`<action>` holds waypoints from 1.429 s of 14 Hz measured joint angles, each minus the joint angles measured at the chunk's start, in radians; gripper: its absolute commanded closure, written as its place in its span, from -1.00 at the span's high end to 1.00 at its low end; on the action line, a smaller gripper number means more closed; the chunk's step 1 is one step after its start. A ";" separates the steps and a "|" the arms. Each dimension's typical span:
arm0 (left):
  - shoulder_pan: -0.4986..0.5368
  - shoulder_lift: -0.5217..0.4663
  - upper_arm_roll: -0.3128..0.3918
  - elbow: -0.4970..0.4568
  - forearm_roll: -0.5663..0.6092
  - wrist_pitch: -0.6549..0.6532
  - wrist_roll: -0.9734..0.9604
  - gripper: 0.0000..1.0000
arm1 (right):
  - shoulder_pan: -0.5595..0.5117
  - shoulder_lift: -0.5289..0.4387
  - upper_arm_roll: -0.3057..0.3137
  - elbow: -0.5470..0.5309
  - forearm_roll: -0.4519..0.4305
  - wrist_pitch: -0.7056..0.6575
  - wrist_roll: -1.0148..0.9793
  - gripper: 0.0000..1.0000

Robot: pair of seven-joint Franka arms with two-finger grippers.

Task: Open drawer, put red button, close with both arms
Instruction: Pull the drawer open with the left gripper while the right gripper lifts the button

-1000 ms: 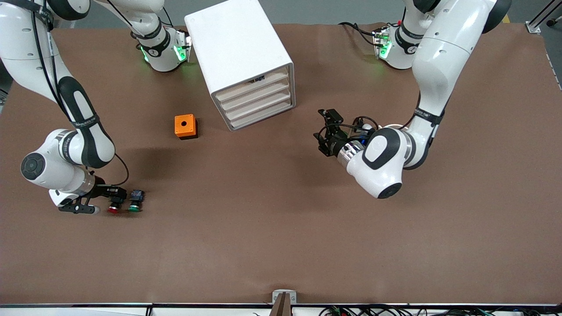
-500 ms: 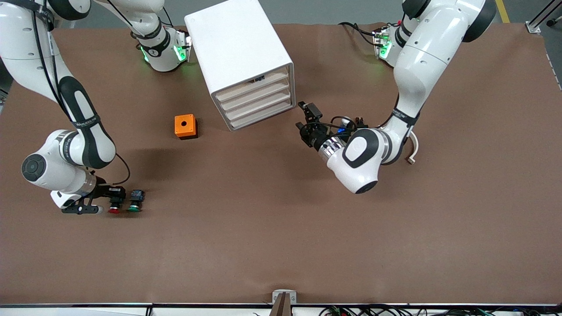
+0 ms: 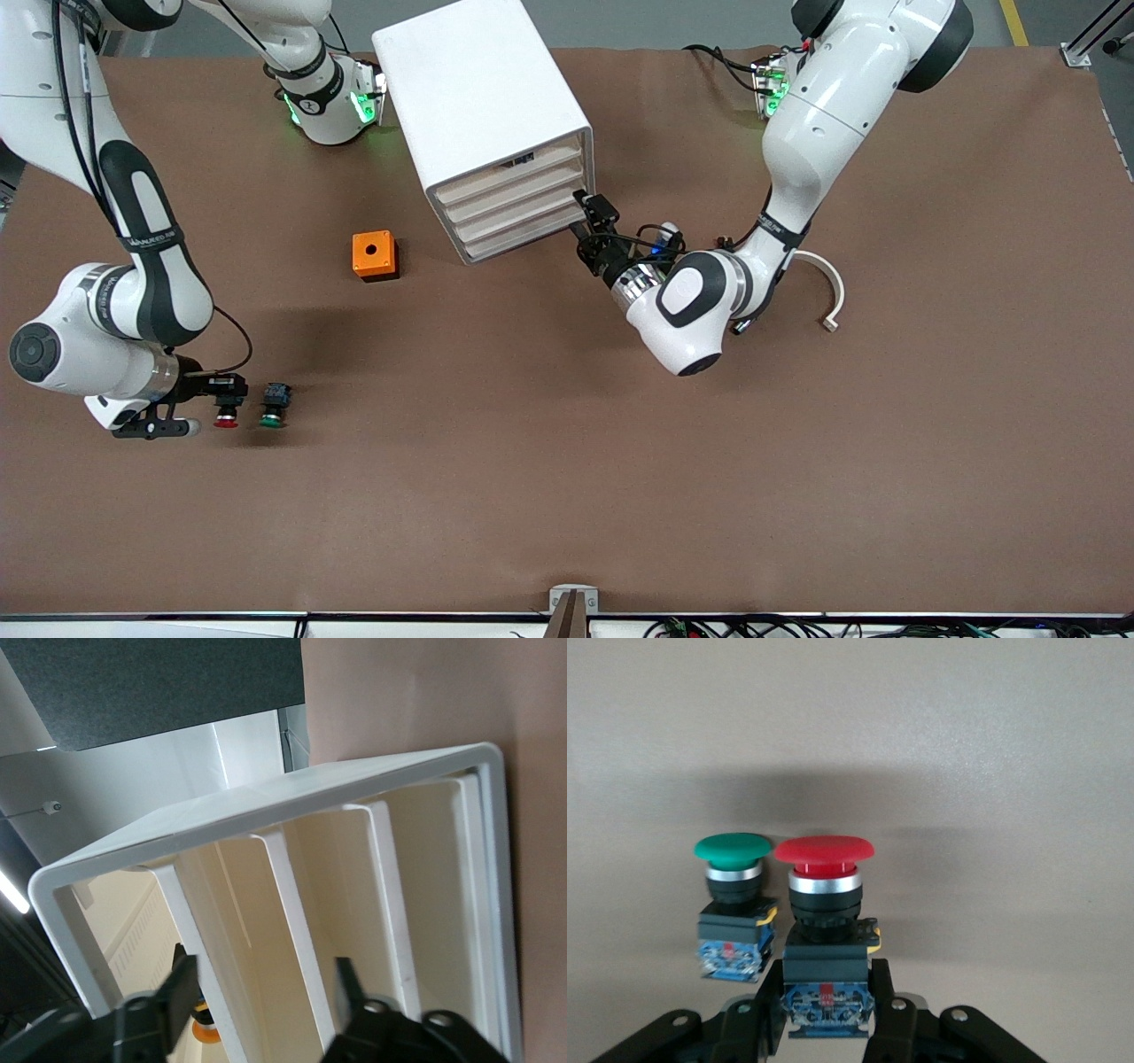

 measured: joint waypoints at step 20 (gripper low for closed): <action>-0.160 0.072 0.000 0.006 -0.002 -0.033 -0.029 -0.71 | 0.198 -0.176 0.009 0.012 0.082 -0.290 0.389 -1.00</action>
